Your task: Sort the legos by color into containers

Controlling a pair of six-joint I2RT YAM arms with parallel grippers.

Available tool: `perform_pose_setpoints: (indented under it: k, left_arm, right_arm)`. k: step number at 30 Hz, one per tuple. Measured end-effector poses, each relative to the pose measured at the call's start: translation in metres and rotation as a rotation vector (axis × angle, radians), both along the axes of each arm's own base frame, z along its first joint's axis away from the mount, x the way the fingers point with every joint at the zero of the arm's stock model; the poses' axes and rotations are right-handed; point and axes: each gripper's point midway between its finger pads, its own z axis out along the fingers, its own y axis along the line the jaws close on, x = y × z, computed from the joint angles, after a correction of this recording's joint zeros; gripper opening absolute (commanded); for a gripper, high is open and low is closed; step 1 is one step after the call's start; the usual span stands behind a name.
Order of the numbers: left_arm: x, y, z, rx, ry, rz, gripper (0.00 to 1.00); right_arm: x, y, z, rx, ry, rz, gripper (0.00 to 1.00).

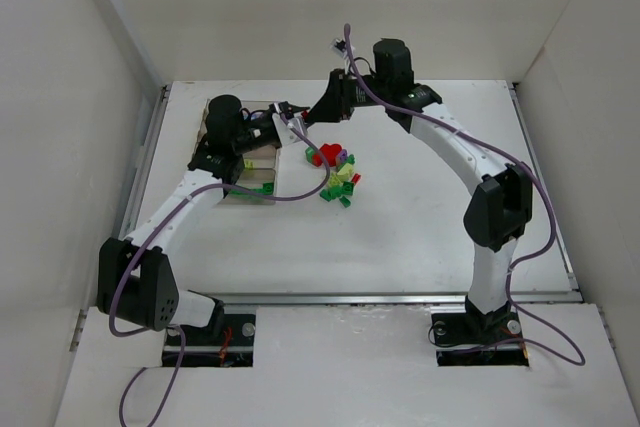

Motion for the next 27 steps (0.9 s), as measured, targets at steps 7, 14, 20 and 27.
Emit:
perform_pose_setpoints:
  k: [7,14,20,27]
  left_arm:
    - [0.0,0.001,-0.002,-0.028,0.064,0.026,0.0]
    - [0.02,0.035,-0.029,-0.131,0.335,0.188,0.0]
    - [0.064,0.087,-0.09,-0.252,0.69,0.411,0.0]
    - [0.116,0.15,-0.165,-0.317,0.945,0.774,0.0]
  right_arm:
    - [0.008,-0.003,-0.002,-0.006,0.007,-0.037,1.0]
    - [0.032,-0.019,-0.011,-0.024,0.054,-0.153,1.0]
    - [0.073,-0.044,-0.032,-0.047,0.101,-0.292,1.0]
    - [0.102,-0.042,-0.079,-0.089,0.182,-0.339,1.0]
